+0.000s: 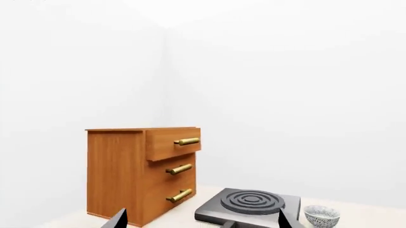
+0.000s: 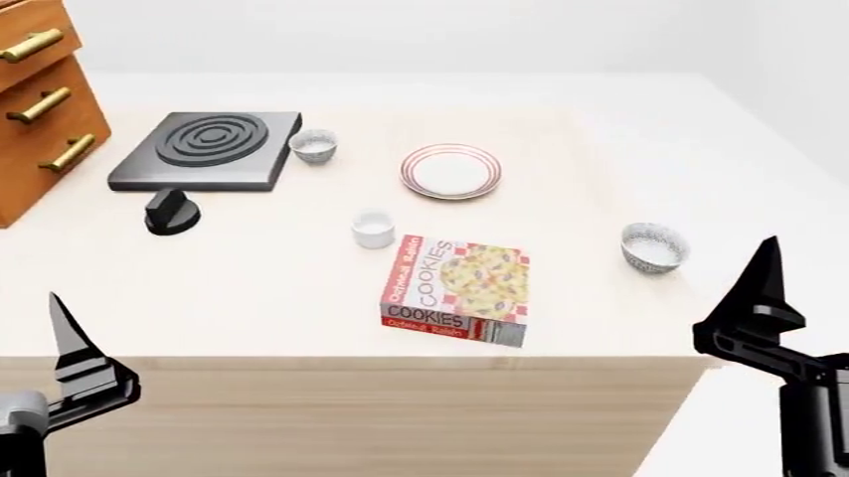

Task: Pick the akita bowl next to the cookies box and place it on the plate.

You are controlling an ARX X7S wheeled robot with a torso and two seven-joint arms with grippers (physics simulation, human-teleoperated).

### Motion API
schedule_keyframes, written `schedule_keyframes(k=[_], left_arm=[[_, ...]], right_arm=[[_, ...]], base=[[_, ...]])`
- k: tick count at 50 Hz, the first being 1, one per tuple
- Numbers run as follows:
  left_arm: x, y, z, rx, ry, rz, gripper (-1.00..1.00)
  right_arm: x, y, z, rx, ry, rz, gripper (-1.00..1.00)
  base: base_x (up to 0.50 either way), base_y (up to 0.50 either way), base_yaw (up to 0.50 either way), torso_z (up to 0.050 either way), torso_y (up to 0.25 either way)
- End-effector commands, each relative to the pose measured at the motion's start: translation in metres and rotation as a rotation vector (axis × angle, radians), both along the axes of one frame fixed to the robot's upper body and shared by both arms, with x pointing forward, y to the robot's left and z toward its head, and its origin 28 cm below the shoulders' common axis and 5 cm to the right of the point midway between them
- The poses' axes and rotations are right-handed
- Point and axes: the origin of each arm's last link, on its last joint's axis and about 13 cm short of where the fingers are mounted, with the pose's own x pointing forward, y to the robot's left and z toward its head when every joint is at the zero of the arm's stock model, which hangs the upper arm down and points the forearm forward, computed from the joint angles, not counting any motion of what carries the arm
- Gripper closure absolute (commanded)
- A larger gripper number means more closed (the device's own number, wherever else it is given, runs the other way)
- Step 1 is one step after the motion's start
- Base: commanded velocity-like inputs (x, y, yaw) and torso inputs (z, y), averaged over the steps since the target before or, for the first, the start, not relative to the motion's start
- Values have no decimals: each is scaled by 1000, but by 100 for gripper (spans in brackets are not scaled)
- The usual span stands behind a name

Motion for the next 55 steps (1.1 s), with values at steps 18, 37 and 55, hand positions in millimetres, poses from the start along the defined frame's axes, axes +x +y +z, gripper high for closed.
schedule_keyframes(k=[18, 37, 55], left_arm=[[1, 0, -1, 1, 2, 0, -100], [0, 0, 0, 0, 2, 1, -100], [1, 0, -1, -1, 4, 1, -100]], right_arm=[[1, 0, -1, -37, 10, -23, -100], [-2, 0, -1, -31, -29, 6, -100], [-2, 1, -2, -35, -26, 8, -100]], base=[[0, -147, 0, 0, 0], [322, 7, 0, 0, 0], [500, 82, 0, 0, 0]])
